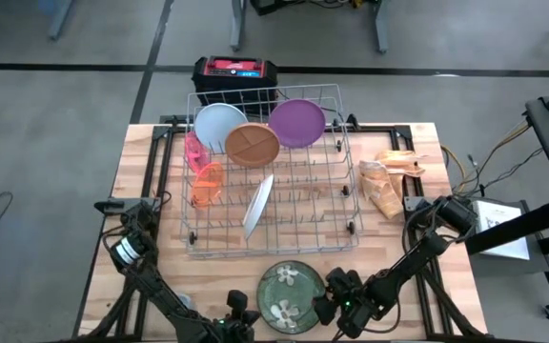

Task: Sort dishes
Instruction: Put the green plate into the dish rack

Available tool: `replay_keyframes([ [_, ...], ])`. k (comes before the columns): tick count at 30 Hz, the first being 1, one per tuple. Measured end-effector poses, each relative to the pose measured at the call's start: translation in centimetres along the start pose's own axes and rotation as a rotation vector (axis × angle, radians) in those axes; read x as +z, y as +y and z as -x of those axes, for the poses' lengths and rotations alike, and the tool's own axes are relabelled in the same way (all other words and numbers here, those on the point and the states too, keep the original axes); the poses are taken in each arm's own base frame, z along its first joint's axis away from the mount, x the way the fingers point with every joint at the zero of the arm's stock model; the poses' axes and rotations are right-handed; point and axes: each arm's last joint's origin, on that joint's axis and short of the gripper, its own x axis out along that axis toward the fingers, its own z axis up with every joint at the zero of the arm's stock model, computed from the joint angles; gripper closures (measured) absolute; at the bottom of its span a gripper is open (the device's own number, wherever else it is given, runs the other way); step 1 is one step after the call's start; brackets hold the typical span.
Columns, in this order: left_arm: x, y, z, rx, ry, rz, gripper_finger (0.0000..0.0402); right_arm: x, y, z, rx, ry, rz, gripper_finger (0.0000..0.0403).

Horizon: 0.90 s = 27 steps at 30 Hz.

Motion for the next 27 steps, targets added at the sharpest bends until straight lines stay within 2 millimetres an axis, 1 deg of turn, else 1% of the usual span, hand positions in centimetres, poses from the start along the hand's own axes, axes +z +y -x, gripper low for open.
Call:
replay_keyframes([
  [7, -0.4, 0.2, -1.7, -0.017, 0.057, 0.008, 0.0401, -0.1, -0.1, -0.2, 0.022, -0.038, -0.026, 0.0169],
  [17, -0.3, 0.5, -2.4, -0.034, 0.081, 0.017, 0.0401, -0.1, -0.5, -0.8, 0.076, -0.118, -0.061, 0.0204],
  [22, -0.3, 0.5, -2.5, -0.042, 0.084, 0.017, 0.0401, 0.0, -1.1, -1.3, 0.105, -0.183, -0.079, 0.0243],
  [27, -0.3, 0.5, -2.6, -0.047, 0.085, 0.02, 0.0401, -0.3, -1.7, -2.0, 0.116, -0.238, -0.065, 0.031],
])
